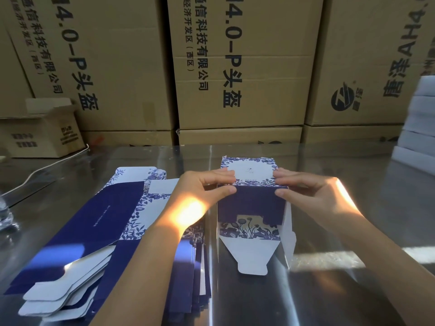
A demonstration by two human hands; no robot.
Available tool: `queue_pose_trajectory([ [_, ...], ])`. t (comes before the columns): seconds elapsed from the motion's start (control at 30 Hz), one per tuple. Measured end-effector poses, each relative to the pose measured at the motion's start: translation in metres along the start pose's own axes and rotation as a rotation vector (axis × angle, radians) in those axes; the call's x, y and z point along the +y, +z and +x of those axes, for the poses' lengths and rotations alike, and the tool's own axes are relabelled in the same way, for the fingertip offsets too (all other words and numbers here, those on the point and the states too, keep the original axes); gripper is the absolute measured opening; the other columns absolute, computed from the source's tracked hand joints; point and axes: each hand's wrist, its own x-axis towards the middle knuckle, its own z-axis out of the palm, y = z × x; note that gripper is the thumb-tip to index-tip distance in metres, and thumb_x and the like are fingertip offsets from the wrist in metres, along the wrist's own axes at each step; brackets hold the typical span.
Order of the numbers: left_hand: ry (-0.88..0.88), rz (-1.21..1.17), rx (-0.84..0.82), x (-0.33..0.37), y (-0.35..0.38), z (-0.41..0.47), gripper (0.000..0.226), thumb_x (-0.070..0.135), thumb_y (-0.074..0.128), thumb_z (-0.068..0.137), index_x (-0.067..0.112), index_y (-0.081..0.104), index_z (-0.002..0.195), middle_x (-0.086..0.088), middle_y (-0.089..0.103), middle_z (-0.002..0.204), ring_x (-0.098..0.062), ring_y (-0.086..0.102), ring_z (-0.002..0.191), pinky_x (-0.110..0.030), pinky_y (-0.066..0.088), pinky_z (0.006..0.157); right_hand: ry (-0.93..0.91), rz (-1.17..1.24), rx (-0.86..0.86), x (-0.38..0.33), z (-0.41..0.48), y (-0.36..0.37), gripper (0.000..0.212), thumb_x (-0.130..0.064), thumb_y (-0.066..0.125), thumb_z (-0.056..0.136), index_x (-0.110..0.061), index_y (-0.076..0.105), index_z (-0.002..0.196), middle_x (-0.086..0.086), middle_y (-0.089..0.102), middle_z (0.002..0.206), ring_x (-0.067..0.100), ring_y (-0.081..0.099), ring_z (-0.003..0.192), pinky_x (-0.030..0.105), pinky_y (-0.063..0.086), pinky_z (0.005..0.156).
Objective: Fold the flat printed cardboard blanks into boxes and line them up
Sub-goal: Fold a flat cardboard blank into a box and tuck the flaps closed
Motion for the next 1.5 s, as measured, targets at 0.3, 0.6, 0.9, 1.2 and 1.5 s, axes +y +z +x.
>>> queue_pose_trajectory([
  [0.3, -0.04, -0.015, 0.025, -0.001, 0.0, 0.001, 0.018, 0.004, 0.077, 0.073, 0.021, 0.076, 0.079, 0.025, 0.069, 0.082, 0.011, 0.061, 0.096, 0.0, 0.04, 0.082, -0.048, 0.008, 0.035, 0.006, 0.004, -0.002, 0.029, -0.007, 0.078, 0.072, -0.036, 0.076, 0.075, -0.015, 0.074, 0.092, 0.003, 0.065, 0.103, 0.02, 0.047, 0.096],
  [0.6, -0.045, 0.002, 0.033, -0.003, 0.001, 0.0, 0.017, 0.007, 0.076, 0.075, 0.023, 0.076, 0.082, 0.026, 0.069, 0.086, 0.012, 0.06, 0.099, 0.002, 0.038, 0.081, -0.045, -0.029, 0.044, 0.007, 0.003, -0.001, 0.028, -0.009, 0.076, 0.076, -0.037, 0.076, 0.075, -0.016, 0.073, 0.093, 0.0, 0.065, 0.101, 0.017, 0.049, 0.091],
  [0.9, -0.076, 0.277, 0.124, -0.008, -0.001, 0.0, 0.032, 0.024, 0.07, 0.083, 0.047, 0.063, 0.105, 0.041, 0.051, 0.1, 0.032, 0.042, 0.096, 0.006, 0.032, 0.078, 0.387, -0.187, -0.377, 0.023, 0.003, -0.011, 0.069, 0.005, 0.06, 0.082, -0.029, 0.041, 0.139, -0.008, 0.054, 0.133, 0.008, 0.054, 0.118, 0.029, 0.046, 0.099],
  [1.2, -0.182, 0.332, 0.013, -0.016, 0.001, 0.0, 0.056, 0.034, 0.068, 0.084, 0.05, 0.043, 0.131, 0.023, 0.04, 0.138, 0.005, 0.038, 0.107, -0.018, 0.032, 0.091, 0.355, -0.275, -0.604, 0.033, -0.001, -0.006, 0.063, -0.027, 0.072, 0.084, -0.038, 0.041, 0.138, -0.019, 0.053, 0.134, -0.009, 0.049, 0.118, 0.018, 0.04, 0.101],
  [1.5, -0.279, 0.18, 0.135, -0.009, -0.001, 0.003, 0.046, 0.037, 0.064, 0.086, 0.049, 0.047, 0.127, 0.033, 0.045, 0.1, 0.008, 0.06, 0.081, -0.004, 0.041, 0.055, 0.485, 0.314, -0.297, 0.025, 0.004, -0.002, 0.048, -0.018, 0.058, 0.091, -0.029, 0.047, 0.137, -0.01, 0.062, 0.128, 0.016, 0.068, 0.099, 0.029, 0.057, 0.07],
])
